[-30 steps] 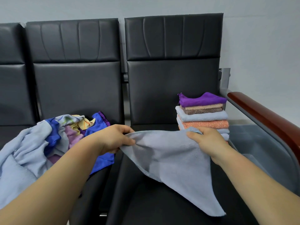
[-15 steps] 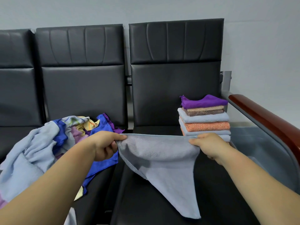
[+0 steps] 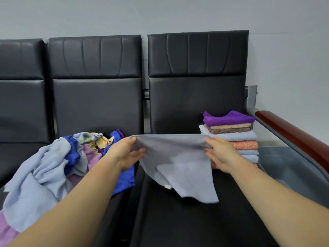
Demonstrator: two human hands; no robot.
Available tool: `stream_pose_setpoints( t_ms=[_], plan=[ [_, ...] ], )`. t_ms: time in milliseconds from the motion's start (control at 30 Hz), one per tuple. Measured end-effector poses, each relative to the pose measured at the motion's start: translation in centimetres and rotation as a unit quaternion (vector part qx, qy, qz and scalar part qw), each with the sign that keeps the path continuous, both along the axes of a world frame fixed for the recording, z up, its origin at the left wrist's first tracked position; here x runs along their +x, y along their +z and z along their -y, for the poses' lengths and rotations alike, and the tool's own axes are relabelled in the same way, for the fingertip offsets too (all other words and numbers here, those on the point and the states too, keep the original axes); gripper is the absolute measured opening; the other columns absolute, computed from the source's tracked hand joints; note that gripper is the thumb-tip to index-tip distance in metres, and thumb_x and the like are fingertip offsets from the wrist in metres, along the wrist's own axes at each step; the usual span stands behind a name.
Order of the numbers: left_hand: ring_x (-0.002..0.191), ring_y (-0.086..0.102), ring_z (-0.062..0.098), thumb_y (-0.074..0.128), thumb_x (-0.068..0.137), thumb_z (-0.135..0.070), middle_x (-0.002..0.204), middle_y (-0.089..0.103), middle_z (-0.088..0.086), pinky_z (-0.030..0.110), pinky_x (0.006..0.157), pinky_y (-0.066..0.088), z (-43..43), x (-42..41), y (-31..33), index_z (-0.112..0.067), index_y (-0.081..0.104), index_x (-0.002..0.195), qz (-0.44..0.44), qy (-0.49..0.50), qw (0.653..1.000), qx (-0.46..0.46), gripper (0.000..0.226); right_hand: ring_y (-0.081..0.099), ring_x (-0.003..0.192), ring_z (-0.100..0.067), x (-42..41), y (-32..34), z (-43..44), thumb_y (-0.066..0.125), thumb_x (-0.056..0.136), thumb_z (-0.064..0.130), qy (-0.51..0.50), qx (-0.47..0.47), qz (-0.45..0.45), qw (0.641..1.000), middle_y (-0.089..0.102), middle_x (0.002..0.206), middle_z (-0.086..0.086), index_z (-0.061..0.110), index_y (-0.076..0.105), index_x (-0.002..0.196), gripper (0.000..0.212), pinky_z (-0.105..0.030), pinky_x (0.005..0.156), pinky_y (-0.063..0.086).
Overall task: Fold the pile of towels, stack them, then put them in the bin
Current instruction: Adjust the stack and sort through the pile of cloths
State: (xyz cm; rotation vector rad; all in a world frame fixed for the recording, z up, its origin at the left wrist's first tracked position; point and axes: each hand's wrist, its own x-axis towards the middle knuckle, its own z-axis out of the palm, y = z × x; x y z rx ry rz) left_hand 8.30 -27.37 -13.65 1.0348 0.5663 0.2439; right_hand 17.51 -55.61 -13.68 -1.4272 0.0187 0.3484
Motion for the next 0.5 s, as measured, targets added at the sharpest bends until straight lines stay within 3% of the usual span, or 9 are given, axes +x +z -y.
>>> stream_pose_setpoints(
  t_ms=[33,133,233,300,367,500],
  plan=[
    [0.097,0.069,0.033,0.049,0.108,-0.015,0.110,0.063,0.013,0.045,0.094,0.052,-0.1,0.3,0.4,-0.015,0.061,0.105,0.058,0.015,0.998,0.022,0.012,0.066,0.110,-0.019,0.4,0.6,-0.4,0.057,0.107,0.020,-0.007,0.030,0.013,0.999,0.066,0.132,-0.008,0.015,0.056,0.140,0.033,-0.033,0.091,0.054],
    [0.101,0.072,0.024,0.047,0.108,-0.010,0.100,0.074,0.010,0.035,0.097,0.056,-0.2,0.3,2.3,-0.011,0.065,0.103,0.194,0.026,0.977,0.085,0.019,0.057,0.130,-0.025,1.8,2.5,-0.8,0.056,0.107,0.016,-0.046,0.127,0.053,0.989,0.058,0.142,-0.013,0.008,0.046,0.150,0.045,-0.036,0.112,0.043],
    [0.096,0.074,0.016,0.048,0.107,-0.007,0.096,0.076,0.007,0.028,0.092,0.059,-0.3,-0.4,3.4,-0.009,0.067,0.102,0.231,0.015,0.963,0.135,0.020,0.055,0.132,-0.026,2.3,3.5,-0.2,0.055,0.108,0.015,-0.052,0.149,0.080,0.984,0.057,0.135,-0.009,0.005,0.039,0.154,0.051,-0.039,0.118,0.042],
    [0.084,0.074,0.014,0.050,0.105,-0.005,0.087,0.075,0.004,0.023,0.080,0.061,-0.6,-1.1,3.1,-0.009,0.068,0.097,0.185,0.006,0.964,0.193,0.020,0.057,0.131,-0.026,2.3,2.6,0.3,0.055,0.108,0.019,-0.033,0.087,0.073,0.993,0.057,0.137,-0.008,0.008,0.040,0.155,0.050,-0.043,0.116,0.044],
    [0.074,0.072,0.014,0.053,0.104,-0.007,0.078,0.072,0.004,0.022,0.064,0.057,-1.2,-1.8,1.8,-0.013,0.067,0.091,0.077,-0.027,0.955,0.284,0.019,0.067,0.116,-0.025,2.4,0.7,0.9,0.055,0.108,0.022,-0.005,-0.014,0.038,0.999,0.064,0.133,-0.010,0.011,0.053,0.145,0.038,-0.043,0.105,0.051],
    [0.074,0.074,0.018,0.060,0.099,-0.013,0.082,0.072,0.008,0.031,0.069,0.054,-2.3,-3.2,-2.4,-0.016,0.066,0.085,-0.140,-0.158,0.887,0.410,0.015,0.075,0.096,-0.019,0.4,-3.3,2.4,0.063,0.100,0.031,0.066,-0.237,-0.057,0.968,0.076,0.111,-0.003,0.020,0.065,0.125,0.027,-0.030,0.072,0.056]
  ],
)
